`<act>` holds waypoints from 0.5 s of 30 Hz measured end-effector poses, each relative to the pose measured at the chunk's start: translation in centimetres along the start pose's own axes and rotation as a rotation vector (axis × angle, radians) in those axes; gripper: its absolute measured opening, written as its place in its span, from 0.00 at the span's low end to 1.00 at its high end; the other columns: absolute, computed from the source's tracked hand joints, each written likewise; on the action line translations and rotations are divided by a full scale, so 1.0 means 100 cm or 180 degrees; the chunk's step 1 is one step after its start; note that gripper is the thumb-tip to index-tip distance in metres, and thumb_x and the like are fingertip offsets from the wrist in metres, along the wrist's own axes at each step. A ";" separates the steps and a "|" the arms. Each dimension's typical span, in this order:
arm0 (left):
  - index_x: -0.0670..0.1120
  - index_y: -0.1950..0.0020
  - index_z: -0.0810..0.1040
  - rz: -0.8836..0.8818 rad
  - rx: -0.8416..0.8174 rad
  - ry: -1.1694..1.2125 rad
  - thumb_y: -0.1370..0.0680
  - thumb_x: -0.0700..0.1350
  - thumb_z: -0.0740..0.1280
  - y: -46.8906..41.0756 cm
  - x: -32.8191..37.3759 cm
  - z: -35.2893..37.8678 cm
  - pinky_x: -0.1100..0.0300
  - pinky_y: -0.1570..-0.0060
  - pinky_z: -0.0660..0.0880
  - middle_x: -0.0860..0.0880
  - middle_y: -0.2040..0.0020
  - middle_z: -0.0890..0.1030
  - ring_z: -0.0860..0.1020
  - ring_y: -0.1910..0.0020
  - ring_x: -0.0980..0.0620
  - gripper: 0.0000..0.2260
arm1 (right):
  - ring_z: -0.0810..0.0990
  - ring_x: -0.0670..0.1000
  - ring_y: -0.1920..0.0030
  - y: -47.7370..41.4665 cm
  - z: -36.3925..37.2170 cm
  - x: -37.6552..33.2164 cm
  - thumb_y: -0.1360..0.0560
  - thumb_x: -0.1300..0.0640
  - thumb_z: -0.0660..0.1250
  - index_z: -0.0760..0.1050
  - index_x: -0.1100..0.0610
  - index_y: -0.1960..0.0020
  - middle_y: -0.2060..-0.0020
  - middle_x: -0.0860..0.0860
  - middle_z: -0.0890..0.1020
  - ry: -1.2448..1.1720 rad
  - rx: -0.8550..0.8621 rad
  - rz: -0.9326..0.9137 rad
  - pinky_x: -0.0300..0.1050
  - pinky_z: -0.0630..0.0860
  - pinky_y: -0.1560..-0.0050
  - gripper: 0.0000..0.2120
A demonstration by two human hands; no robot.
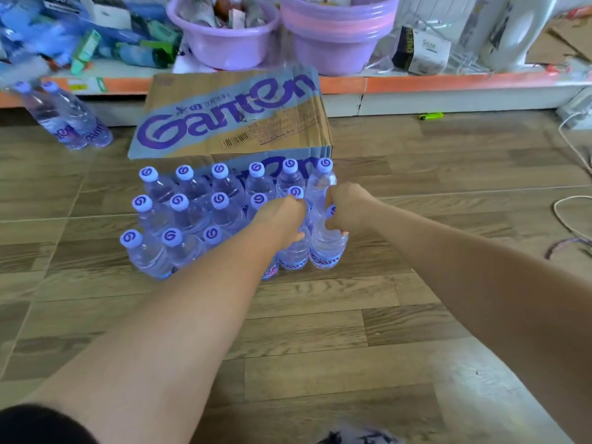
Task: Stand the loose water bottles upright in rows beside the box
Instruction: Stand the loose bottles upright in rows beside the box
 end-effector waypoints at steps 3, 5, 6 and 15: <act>0.37 0.43 0.70 -0.0025 -0.0016 -0.0013 0.23 0.43 0.63 -0.003 -0.003 0.008 0.54 0.61 0.67 0.39 0.46 0.75 0.78 0.49 0.39 0.13 | 0.75 0.55 0.51 -0.005 0.006 0.000 0.27 0.60 0.67 0.72 0.61 0.38 0.42 0.57 0.76 -0.0021 -0.0008 -0.0043 0.43 0.70 0.56 0.18; 0.36 0.41 0.69 -0.0045 -0.0052 -0.0033 0.23 0.43 0.62 -0.005 -0.004 0.014 0.53 0.60 0.68 0.38 0.44 0.74 0.77 0.48 0.38 0.14 | 0.75 0.56 0.51 -0.007 0.010 0.001 0.27 0.60 0.67 0.72 0.62 0.38 0.41 0.58 0.74 0.0007 0.0007 -0.0042 0.42 0.69 0.56 0.18; 0.36 0.40 0.68 -0.0058 -0.0095 -0.0033 0.23 0.43 0.62 -0.006 -0.004 0.017 0.52 0.59 0.70 0.38 0.43 0.74 0.77 0.48 0.38 0.15 | 0.75 0.57 0.50 -0.009 0.013 0.002 0.27 0.60 0.67 0.71 0.62 0.38 0.40 0.58 0.74 0.0027 0.0001 -0.0040 0.43 0.69 0.56 0.18; 0.38 0.42 0.68 -0.0076 -0.0105 0.0091 0.23 0.45 0.65 -0.013 -0.011 0.026 0.53 0.60 0.69 0.39 0.42 0.71 0.77 0.50 0.39 0.15 | 0.74 0.56 0.46 -0.022 0.035 0.007 0.26 0.59 0.65 0.69 0.61 0.37 0.38 0.58 0.70 0.0037 -0.0082 -0.0026 0.44 0.71 0.50 0.18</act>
Point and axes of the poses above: each hand's wrist, its own y-axis away from the middle knuckle, its own z-axis out of the palm, x = y × z, the point moved 10 cm from there along -y, towards the middle knuckle
